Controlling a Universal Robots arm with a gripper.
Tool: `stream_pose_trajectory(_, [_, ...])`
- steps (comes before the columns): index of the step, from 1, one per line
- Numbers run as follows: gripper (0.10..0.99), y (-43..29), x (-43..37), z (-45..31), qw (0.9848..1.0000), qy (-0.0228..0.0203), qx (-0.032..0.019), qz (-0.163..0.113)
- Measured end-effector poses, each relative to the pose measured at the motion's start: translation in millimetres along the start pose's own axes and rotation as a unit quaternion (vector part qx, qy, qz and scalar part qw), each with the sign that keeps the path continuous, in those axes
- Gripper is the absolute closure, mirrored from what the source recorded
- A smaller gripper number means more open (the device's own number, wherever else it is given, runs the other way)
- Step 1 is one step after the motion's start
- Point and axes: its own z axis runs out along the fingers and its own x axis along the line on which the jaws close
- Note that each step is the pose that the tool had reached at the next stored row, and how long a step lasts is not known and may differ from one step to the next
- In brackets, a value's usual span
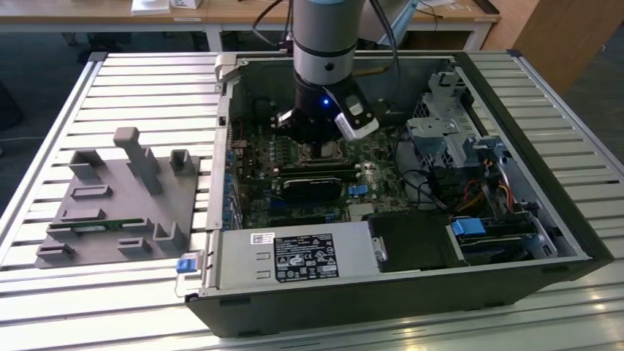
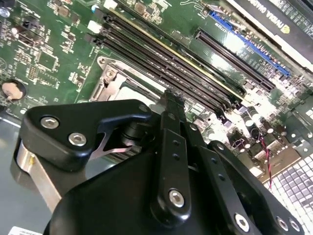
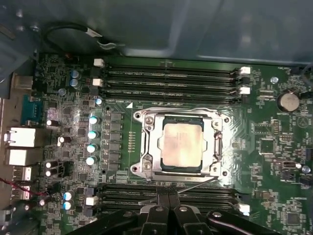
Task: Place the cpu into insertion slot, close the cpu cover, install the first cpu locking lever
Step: 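Install the first cpu locking lever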
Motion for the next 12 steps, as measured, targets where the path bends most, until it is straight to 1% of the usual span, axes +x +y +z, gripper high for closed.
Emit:
stream_pose_trajectory(4, [0.980, -0.3, 2.5, 5.1, 1.0000, 0.0000, -0.0001, 0.000])
stream_pose_trajectory(8, [0.980, -1.6, 4.2, 7.1, 1.0000, 0.0000, -0.0009, 0.000])
stream_pose_trajectory(10, [0.980, -3.7, 5.0, 7.5, 1.0000, 0.0000, -0.0021, 0.000])
stream_pose_trajectory(12, [0.980, -5.2, 6.6, 7.7, 1.0000, -0.0001, -0.0052, 0.000])
